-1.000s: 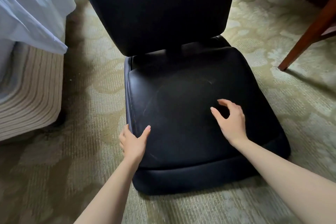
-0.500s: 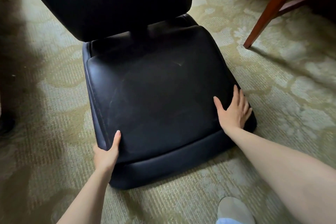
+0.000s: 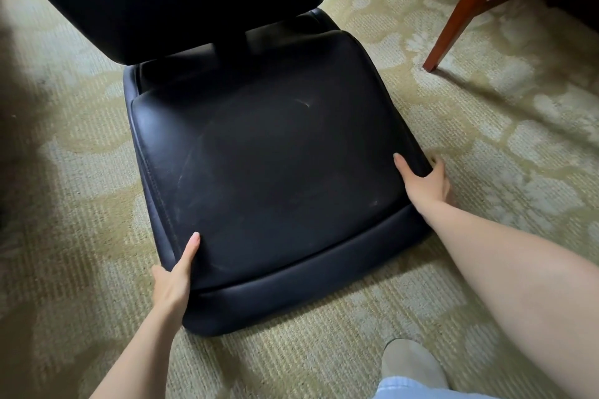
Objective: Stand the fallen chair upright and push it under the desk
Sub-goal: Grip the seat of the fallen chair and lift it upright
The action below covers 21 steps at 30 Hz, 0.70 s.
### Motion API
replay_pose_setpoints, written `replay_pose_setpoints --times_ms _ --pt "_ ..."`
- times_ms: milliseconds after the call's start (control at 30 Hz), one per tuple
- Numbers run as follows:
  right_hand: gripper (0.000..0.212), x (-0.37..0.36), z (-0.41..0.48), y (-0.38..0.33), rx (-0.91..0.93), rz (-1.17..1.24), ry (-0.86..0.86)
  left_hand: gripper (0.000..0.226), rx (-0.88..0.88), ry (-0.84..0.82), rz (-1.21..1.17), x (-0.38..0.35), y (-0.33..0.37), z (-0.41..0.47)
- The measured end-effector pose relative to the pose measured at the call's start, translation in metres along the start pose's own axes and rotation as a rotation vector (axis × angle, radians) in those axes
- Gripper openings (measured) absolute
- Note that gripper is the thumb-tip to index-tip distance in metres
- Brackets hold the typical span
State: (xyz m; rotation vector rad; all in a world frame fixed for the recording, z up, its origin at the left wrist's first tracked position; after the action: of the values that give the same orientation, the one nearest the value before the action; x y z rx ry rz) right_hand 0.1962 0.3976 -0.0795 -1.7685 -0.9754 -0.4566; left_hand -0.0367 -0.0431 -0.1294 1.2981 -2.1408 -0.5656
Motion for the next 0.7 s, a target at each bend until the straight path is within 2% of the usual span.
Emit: replay_pose_setpoints --times_ms 67,233,400,500,700 --pt "0.105 -0.001 0.004 0.001 -0.024 0.010 -0.040 0.127 0.014 -0.049 -0.004 -0.001 -0.002 -0.005" --pt "0.113 -0.003 0.009 0.001 -0.067 -0.017 -0.157 0.101 0.020 -0.113 0.021 -0.003 -0.003 -0.014" --pt "0.117 -0.001 0.005 0.001 -0.057 -0.029 -0.189 0.119 0.046 -0.092 0.022 -0.001 0.000 -0.021" --pt "0.104 -0.002 -0.002 -0.001 -0.027 -0.064 -0.218 0.131 0.039 -0.065 0.011 0.006 0.002 -0.024" --pt "0.094 -0.007 -0.025 -0.008 -0.027 -0.090 -0.258 0.129 0.061 0.039 0.110 0.046 0.021 -0.041"
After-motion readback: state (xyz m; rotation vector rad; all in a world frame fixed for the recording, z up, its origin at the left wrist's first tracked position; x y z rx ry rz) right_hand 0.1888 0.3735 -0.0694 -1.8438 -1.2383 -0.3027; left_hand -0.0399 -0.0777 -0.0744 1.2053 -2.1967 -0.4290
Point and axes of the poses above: each hand's wrist, its own z-axis towards the middle knuckle, its own x-axis out of the back of the hand, y = z × x, the point moved 8 cm from there along z, towards the middle knuckle, and after that the axes turned 7 degrees about -y, right-handed, at the moved point
